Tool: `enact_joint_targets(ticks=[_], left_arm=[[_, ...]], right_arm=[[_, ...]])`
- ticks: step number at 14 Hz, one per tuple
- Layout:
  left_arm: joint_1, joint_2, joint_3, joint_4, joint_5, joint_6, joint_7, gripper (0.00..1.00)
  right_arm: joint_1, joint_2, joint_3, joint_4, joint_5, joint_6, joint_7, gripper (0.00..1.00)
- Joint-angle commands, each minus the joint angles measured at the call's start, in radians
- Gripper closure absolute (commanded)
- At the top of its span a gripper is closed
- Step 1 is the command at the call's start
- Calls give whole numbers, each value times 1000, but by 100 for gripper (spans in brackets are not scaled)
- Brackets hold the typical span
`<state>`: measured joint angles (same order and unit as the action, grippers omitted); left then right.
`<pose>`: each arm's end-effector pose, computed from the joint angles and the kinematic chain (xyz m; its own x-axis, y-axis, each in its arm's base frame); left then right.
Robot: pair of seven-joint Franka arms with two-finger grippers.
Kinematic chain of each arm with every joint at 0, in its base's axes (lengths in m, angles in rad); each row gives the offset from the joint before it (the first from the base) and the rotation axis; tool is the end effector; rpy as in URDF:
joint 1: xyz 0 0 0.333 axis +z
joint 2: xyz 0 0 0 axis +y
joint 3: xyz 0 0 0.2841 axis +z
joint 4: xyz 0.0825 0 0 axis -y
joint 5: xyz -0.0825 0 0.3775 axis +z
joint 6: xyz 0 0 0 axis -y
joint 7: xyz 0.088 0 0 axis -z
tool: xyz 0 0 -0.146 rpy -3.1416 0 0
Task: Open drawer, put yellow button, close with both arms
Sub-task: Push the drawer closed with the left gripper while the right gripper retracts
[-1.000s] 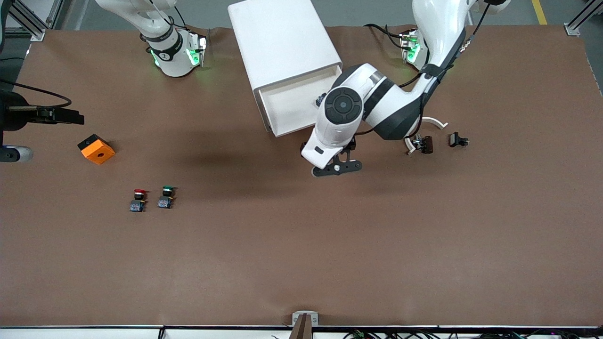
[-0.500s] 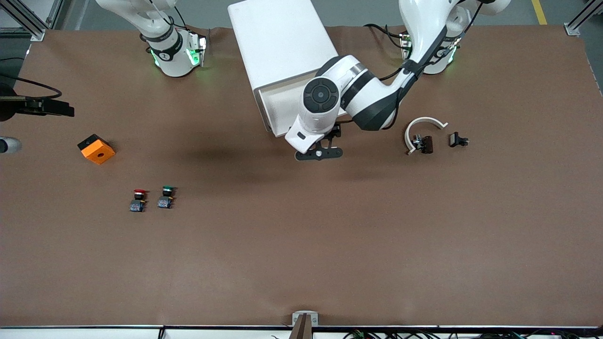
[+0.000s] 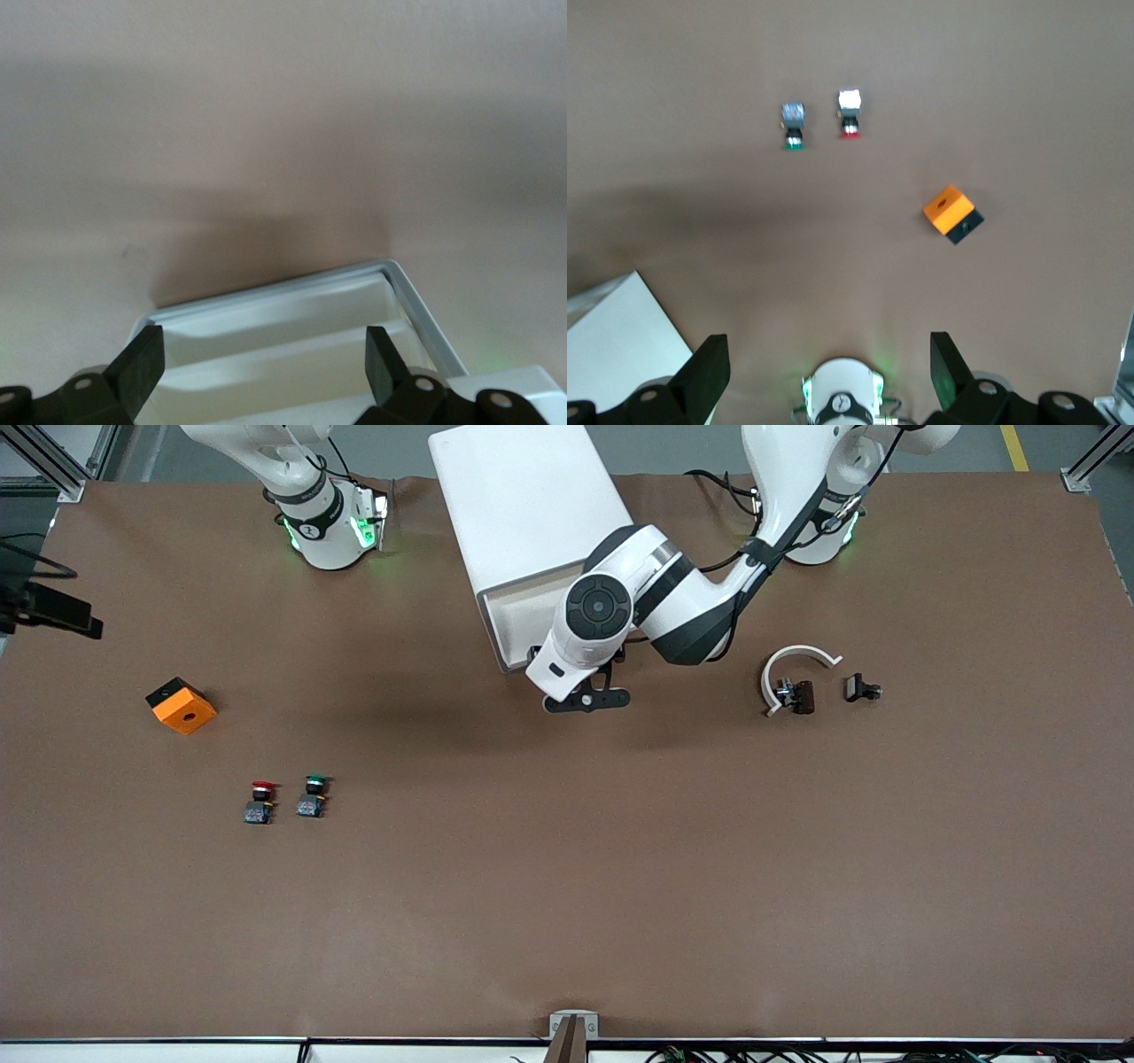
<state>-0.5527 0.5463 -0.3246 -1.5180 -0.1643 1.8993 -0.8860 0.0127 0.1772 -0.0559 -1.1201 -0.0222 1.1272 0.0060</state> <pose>0.4214 -0.5014 0.2886 0.9386 0.0866 -0.3339 0.1186 -0.9900 0.0769 0.5339 -0.0235 0.6209 0.9839 -0.0589 -0.1686 -0.0542 -0.9980 0.0322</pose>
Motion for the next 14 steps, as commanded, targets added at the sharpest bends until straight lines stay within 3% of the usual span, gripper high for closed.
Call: enact_joint_targets(ticks=[1, 3, 6, 9, 14], left_arm=[[-1, -28, -8, -33, -59, 4, -27, 0], [-1, -29, -13, -47, -125, 4, -66, 0], [-1, -29, -19, -51, -182, 4, -198, 0], [0, -32, -40, -59, -193, 4, -270, 0], [-1, -32, -88, -83, -193, 4, -336, 0]], right_arm=[[-20, -59, 7, -73, 4, 34, -15, 0], [-83, -100, 10, -142, 21, 75, -20, 0], [-85, -151, 10, -210, 24, 109, -26, 0], [-76, -257, 10, -354, 24, 192, -26, 0], [-68, -318, 13, -383, 24, 195, -26, 0]])
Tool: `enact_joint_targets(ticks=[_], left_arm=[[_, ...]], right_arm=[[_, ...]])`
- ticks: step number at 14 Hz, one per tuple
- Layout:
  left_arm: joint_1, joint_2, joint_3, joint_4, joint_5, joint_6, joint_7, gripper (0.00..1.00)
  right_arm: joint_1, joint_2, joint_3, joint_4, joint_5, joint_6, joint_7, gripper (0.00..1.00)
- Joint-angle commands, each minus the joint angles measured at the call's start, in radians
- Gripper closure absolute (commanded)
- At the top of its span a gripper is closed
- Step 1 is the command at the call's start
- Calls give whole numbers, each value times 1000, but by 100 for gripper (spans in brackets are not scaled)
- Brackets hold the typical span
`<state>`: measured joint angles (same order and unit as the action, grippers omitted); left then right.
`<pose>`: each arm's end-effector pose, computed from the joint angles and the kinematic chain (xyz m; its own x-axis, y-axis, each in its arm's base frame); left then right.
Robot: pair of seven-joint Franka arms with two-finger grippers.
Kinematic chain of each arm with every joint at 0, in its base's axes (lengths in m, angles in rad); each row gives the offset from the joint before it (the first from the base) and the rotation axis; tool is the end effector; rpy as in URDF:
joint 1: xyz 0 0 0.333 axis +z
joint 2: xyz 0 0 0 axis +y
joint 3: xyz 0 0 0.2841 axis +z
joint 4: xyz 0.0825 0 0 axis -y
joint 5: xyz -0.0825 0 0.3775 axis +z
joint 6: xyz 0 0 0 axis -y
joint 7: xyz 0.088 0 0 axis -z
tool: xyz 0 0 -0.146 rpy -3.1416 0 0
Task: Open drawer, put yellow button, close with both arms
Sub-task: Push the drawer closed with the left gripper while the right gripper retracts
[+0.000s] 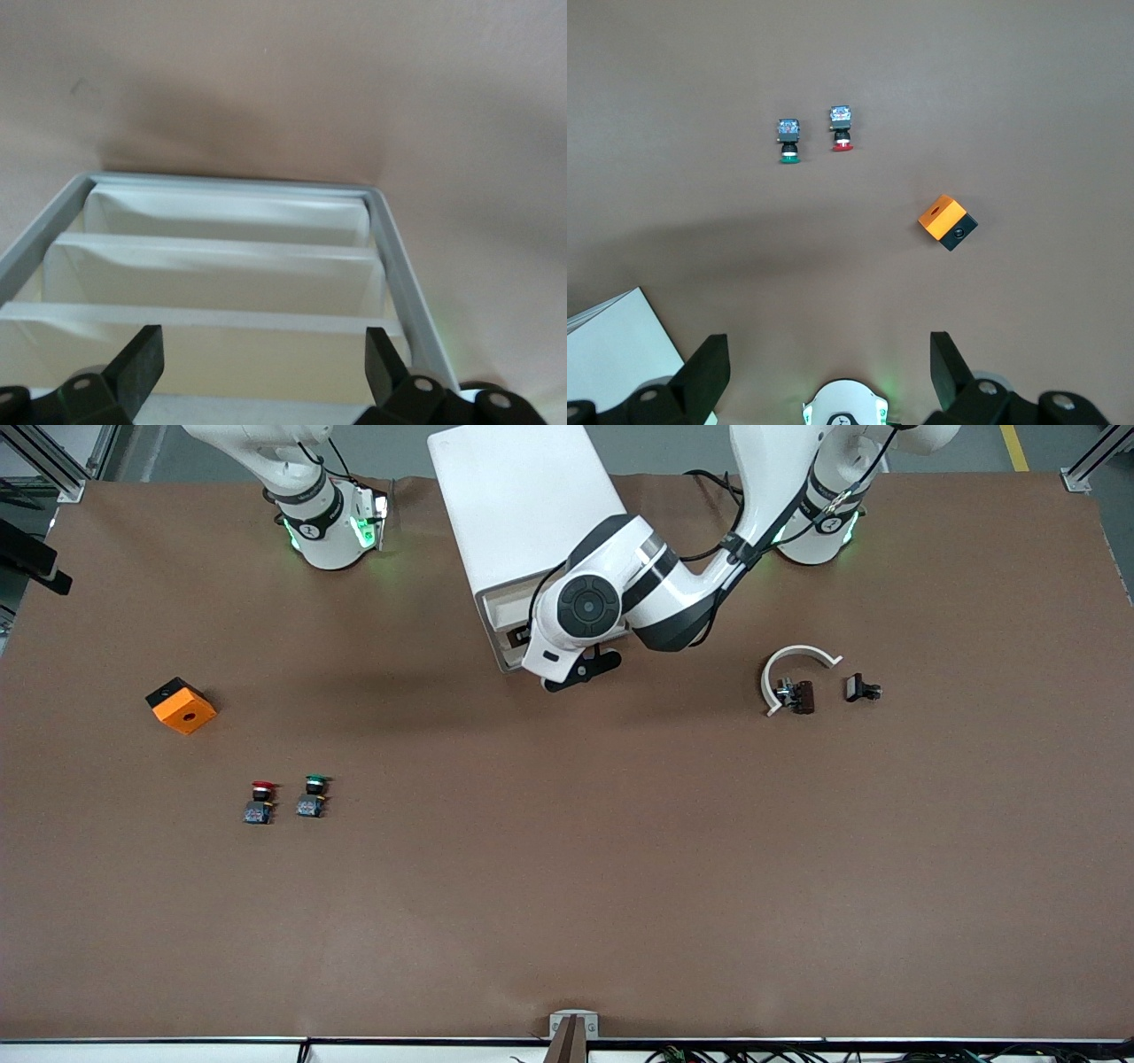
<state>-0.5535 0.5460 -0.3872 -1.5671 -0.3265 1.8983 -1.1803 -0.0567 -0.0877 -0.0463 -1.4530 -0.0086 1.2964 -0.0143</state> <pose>0.3702 -0.5292 0.2820 0.7889 0.3484 -0.5063 0.3929 -0.9194 -0.0204 0.4849 -0.0527 0.6293 0.9935 -0.0902 -0.0690 -0.0902 -0.9959 0.0034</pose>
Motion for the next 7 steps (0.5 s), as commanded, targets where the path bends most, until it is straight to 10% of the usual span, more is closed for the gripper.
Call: enact_joint_targets(ticks=[1, 7], left_arm=[[0, -32, -36, -42, -31, 5, -58, 0], [-13, -31, -59, -57, -35, 12, -70, 0]], right_arm=[[1, -61, 8, -50, 10, 26, -6, 0], [38, -76, 0, -70, 10, 49, -6, 0]])
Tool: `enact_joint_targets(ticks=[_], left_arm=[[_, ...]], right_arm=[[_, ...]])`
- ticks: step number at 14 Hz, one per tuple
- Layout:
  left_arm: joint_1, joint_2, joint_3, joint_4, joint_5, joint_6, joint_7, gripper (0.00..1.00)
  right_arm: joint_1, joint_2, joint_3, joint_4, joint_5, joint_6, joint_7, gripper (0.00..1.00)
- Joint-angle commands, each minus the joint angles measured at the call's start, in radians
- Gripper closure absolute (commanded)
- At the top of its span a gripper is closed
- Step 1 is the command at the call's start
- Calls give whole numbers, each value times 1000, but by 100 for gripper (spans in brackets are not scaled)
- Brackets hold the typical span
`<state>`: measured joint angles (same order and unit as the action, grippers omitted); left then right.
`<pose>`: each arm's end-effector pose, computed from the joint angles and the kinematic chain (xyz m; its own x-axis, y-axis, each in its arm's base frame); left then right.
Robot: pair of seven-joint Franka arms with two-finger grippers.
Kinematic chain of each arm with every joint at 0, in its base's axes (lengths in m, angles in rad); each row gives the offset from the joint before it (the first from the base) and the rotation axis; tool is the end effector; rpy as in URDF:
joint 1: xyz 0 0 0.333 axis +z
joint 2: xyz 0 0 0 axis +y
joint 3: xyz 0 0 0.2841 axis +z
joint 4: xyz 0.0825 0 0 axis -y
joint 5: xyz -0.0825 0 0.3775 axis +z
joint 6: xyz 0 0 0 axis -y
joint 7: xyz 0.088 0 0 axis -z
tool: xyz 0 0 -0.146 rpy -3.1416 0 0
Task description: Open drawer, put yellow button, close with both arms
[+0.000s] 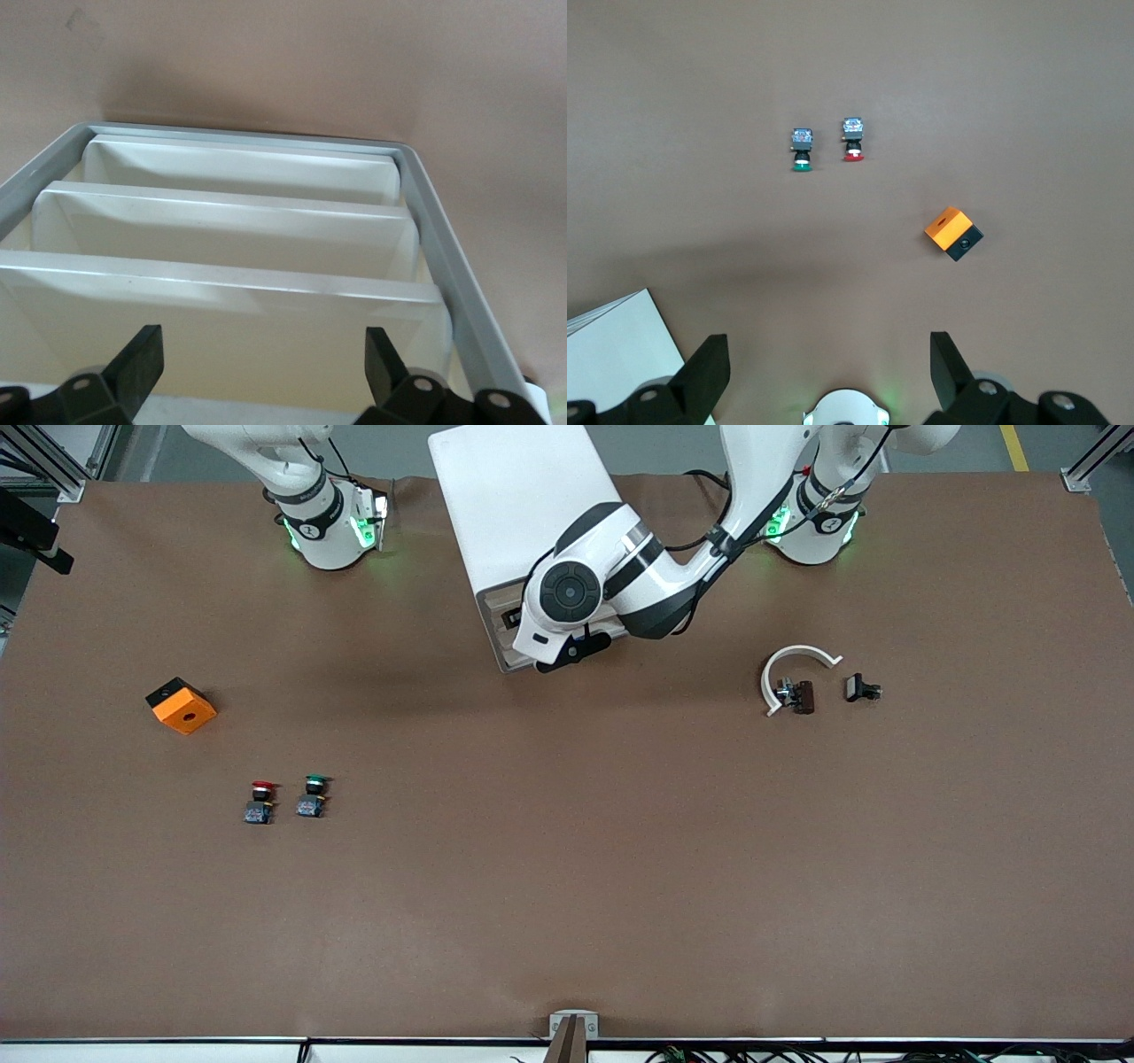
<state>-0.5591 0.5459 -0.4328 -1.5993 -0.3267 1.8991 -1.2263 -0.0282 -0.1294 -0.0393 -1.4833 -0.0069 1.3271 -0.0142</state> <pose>0.3381 -0.5410 0.2749 0.7727 0.3533 -0.5274 0.3808 -0.9227 -0.0602 0.4789 -0.0349 0.6388 0.9982 -0.0544 -0.0269 -0.0544 -0.9985 0.0013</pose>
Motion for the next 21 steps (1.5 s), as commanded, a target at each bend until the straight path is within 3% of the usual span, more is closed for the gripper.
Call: enact_joint_targets(ticks=[1, 8, 11, 17, 21], left_arm=[[-7, -27, -14, -27, -49, 11, -24, 0], [10, -30, -9, -18, -58, 18, -7, 0], [11, -43, 61, -2, -32, 31, -2, 0], [21, -104, 206, 13, 116, 23, 209, 0], [122, -124, 212, 41, 288, -23, 341, 0]], right_arm=[[10, -61, -8, -43, 10, 18, -6, 0], [33, -64, -2, -48, 7, 20, -7, 0], [27, -61, -7, -54, 8, 17, -9, 0], [21, -61, -8, -66, 10, -2, 0, 0], [21, -62, -8, -66, 11, -3, 5, 0]])
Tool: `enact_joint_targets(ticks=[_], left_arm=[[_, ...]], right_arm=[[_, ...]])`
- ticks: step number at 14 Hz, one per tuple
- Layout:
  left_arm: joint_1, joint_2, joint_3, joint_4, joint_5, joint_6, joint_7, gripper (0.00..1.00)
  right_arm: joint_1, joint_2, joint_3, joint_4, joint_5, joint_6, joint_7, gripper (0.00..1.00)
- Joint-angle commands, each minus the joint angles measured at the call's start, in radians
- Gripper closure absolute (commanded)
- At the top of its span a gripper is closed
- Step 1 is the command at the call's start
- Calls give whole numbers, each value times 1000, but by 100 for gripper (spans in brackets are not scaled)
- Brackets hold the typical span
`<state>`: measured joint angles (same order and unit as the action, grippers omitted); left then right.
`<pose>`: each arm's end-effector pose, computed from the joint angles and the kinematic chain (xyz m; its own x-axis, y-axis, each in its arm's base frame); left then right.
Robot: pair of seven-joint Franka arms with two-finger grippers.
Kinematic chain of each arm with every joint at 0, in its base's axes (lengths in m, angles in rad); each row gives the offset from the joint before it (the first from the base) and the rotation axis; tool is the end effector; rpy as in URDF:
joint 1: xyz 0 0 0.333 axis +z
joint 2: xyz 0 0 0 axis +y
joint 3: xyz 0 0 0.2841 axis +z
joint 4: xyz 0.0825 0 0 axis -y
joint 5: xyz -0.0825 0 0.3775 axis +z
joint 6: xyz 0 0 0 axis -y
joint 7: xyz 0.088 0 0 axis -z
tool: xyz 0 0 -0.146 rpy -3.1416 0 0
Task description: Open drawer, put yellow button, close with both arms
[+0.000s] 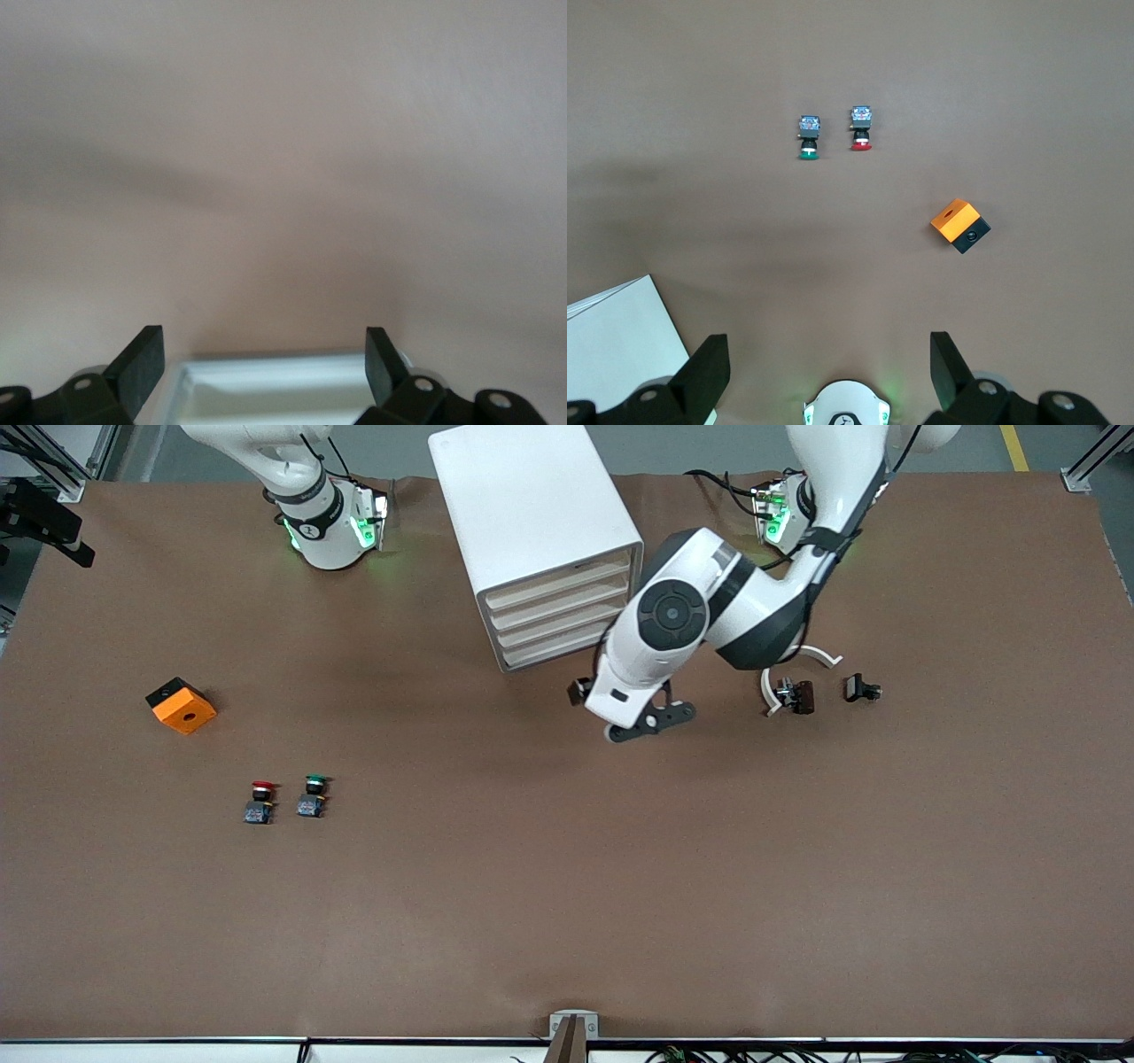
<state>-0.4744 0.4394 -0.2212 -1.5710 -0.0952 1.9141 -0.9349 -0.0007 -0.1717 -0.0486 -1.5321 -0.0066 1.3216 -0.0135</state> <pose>0.4973 -0.4126 0.3228 0.9398 0.2787 -0.1979 0.2906 -0.9563 0.0333 0.4663 -0.0263 0.6371 0.9986 -0.0363 -0.0390 -0.0365 -0.9993 -0.0024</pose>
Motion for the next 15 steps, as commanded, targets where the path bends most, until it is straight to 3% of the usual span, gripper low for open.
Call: enact_joint_targets(ticks=[1, 4, 8, 12, 15], left_arm=[[57, -15, 5, 31, 69, -55, 56, 0], [149, -96, 2, 32, 167, -101, 132, 0], [309, -212, -7, 26, 160, -245, 410, 0], [417, -286, -7, 20, 141, -325, 503, 0], [561, -361, -10, -3, 62, -400, 741, 0]], right_arm=[[-7, -19, 1, -17, 11, 2, 6, 0], [-9, -19, 3, -19, 13, 2, 6, 0], [-9, -22, 1, -25, 19, 4, 7, 0], [-10, -23, 1, -26, 20, 19, 10, 0], [-36, -23, 0, -28, 37, 24, 10, 0]])
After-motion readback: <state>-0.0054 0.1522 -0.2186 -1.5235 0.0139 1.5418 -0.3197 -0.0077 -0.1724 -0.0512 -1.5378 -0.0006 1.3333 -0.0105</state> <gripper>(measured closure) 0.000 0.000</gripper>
